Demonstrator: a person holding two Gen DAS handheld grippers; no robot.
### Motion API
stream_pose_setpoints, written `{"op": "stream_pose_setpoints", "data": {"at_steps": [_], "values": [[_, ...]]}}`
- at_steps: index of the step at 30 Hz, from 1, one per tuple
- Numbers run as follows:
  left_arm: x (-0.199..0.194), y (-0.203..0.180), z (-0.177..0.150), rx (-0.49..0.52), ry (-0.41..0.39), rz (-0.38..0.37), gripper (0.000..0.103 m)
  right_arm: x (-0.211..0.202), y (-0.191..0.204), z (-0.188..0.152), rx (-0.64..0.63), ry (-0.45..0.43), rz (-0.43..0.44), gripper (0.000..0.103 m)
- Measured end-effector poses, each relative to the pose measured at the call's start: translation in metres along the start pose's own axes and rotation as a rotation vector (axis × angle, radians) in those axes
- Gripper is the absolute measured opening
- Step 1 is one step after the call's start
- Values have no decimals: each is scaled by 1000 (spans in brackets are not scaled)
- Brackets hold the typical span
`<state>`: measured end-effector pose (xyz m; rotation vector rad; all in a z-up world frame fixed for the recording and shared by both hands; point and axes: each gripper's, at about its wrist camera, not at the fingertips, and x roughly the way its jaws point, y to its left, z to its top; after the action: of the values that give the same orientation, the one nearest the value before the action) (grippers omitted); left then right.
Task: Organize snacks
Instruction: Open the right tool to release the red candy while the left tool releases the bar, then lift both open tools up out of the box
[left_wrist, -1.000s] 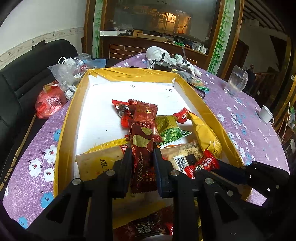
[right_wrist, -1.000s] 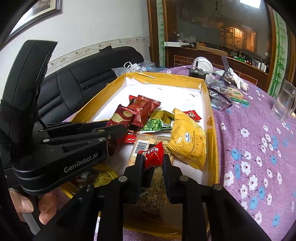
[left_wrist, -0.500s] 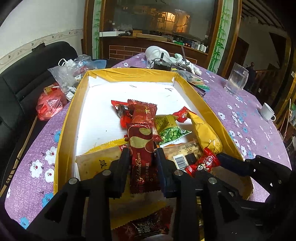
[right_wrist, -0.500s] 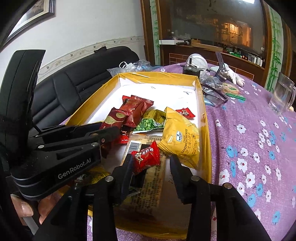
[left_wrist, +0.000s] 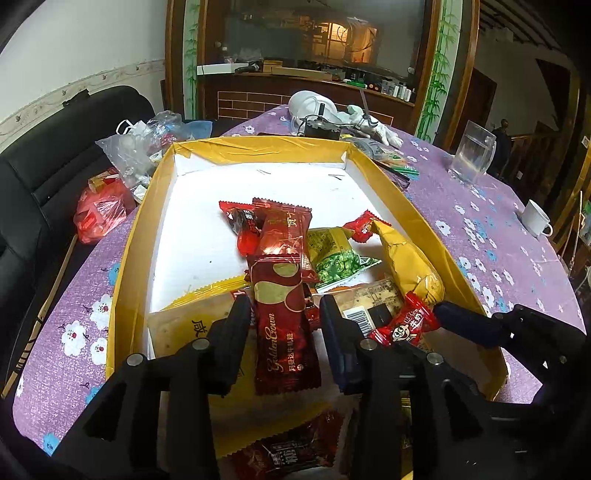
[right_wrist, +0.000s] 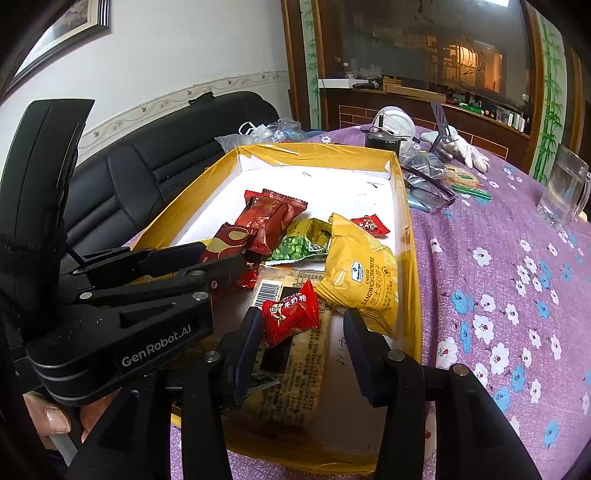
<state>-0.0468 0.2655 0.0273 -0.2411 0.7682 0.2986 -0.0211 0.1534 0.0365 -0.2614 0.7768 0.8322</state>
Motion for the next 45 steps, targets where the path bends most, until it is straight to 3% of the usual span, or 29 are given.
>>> {"op": "stream_pose_setpoints", "data": {"at_steps": [8, 11, 25, 36, 45], "values": [[0, -1, 0, 1, -1, 2, 40, 2, -1, 0, 3, 6, 5, 47], [-1, -1, 0, -6, -5, 13, 48, 2, -1, 1, -3, 5, -1, 48], [-3, 4, -1, -23, -9, 52, 48, -2, -2, 0, -3, -15, -23, 52], [2, -3, 0, 6, 4, 65, 57, 9, -2, -1, 9, 17, 2, 48], [1, 4, 1, -44, -5, 53, 59, 18, -4, 8, 6, 5, -8, 49]]}}
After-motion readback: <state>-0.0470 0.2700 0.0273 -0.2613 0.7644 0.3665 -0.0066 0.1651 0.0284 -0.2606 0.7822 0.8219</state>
